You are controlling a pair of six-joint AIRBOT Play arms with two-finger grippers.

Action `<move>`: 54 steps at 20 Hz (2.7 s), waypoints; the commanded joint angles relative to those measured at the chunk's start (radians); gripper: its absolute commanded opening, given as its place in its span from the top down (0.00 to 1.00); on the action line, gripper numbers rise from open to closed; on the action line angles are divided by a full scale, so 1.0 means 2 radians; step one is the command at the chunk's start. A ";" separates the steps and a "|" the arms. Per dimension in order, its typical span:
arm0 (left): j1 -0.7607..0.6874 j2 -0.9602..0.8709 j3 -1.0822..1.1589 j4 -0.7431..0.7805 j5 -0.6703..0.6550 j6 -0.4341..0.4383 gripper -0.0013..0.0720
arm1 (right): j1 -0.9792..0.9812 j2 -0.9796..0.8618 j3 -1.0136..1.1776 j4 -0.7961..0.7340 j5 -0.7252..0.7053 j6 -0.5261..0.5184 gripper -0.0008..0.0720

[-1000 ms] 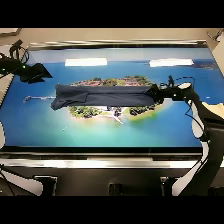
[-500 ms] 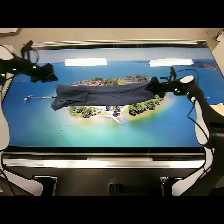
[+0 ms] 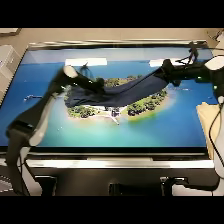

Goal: Fold the clothes and pants, and hang the long-sleeved shirts on hangers.

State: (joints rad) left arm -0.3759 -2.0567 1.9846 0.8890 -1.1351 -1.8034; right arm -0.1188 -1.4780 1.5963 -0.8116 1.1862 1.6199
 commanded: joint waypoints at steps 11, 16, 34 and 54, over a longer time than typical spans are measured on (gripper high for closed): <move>-0.101 -0.082 0.020 -0.164 0.072 0.013 0.96 | 0.002 0.086 0.000 -0.031 0.053 0.064 0.96; 0.005 0.010 0.020 -0.022 -0.059 0.027 0.96 | 0.059 0.074 -0.001 -0.017 0.001 0.090 0.96; 0.206 0.190 0.019 0.038 -0.171 0.038 0.96 | 0.339 -0.178 0.000 0.096 -0.425 0.165 0.96; 0.192 0.190 0.019 0.038 -0.171 0.040 0.96 | 0.298 -0.158 0.000 0.099 -0.437 0.120 0.05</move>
State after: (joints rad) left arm 0.0078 -1.6772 2.0232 0.9649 -1.4784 -1.7271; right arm 0.5308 -1.8431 1.5959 -0.6128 0.2268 1.9190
